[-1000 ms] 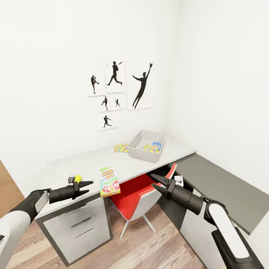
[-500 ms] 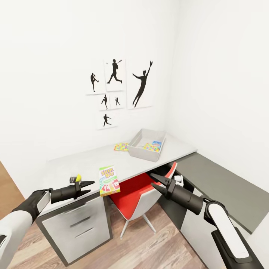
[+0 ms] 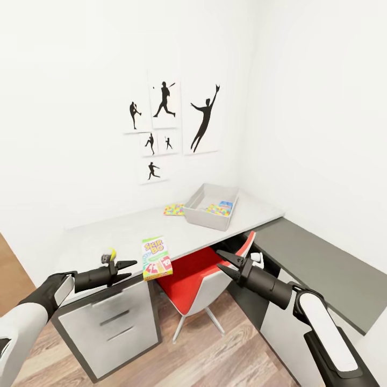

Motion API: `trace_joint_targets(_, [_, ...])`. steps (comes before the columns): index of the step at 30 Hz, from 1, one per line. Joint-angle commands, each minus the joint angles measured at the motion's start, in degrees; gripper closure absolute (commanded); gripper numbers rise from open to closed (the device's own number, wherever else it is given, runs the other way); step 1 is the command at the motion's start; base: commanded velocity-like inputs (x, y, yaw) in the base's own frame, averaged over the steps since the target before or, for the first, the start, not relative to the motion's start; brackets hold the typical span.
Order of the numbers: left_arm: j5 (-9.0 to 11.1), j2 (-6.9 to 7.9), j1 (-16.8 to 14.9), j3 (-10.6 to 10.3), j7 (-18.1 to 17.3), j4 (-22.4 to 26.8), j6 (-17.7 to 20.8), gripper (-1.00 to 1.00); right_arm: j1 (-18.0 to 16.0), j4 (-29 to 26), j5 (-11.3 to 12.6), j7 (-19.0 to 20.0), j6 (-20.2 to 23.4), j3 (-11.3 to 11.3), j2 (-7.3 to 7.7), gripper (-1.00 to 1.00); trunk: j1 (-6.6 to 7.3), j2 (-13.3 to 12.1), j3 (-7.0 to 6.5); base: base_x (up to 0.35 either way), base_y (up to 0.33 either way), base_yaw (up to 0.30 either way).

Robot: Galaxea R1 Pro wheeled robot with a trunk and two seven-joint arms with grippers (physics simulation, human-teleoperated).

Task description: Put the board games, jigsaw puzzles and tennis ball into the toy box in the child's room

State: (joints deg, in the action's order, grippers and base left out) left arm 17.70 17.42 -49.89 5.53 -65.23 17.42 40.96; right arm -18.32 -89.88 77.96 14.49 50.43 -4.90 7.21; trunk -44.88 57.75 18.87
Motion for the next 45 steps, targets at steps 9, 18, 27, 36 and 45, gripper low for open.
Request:
trace_joint_targets(9, [0.21, -0.01, -0.04, 0.01, -0.07, 0.0, 0.44, -1.0, -0.05, 0.06, -0.34, 0.35, 0.34, 0.05, 0.52, -1.0, -1.99, 3.67, 1.69, 0.0, 0.0, 0.0])
trace_joint_targets(18, [0.18, -0.03, -0.04, 0.0, -0.07, -0.01, 0.44, -1.0, -0.05, -0.23, -0.01, 0.91, 6.25, -0.72, 0.09, -1.0, -3.96, 7.28, 3.31, 0.0, 0.0, 0.0])
trace_joint_targets(27, [0.19, -0.1, -0.03, 0.0, -0.07, -0.01, 0.44, -1.0, -0.05, -0.53, -0.34, 0.75, 9.57, -6.74, -2.49, -1.0, -5.94, 10.89, 4.92, 0.0, 0.0, 0.0])
trace_joint_targets(36, [0.22, -0.1, -0.03, 0.0, -0.07, 0.0, 0.44, -1.0, -0.05, -0.33, 0.41, 0.72, 9.57, -7.32, -2.81, -1.0, -7.92, 14.5, 6.54, 0.0, 0.0, 0.0])
trace_joint_targets(45, [0.23, -0.1, -0.03, 0.02, -0.07, -0.01, 0.44, -1.0, -0.05, -0.29, 1.12, 0.42, 8.86, -7.93, -2.9, -1.0, -9.89, 18.11, 8.15, 0.0, 0.0, 0.0])
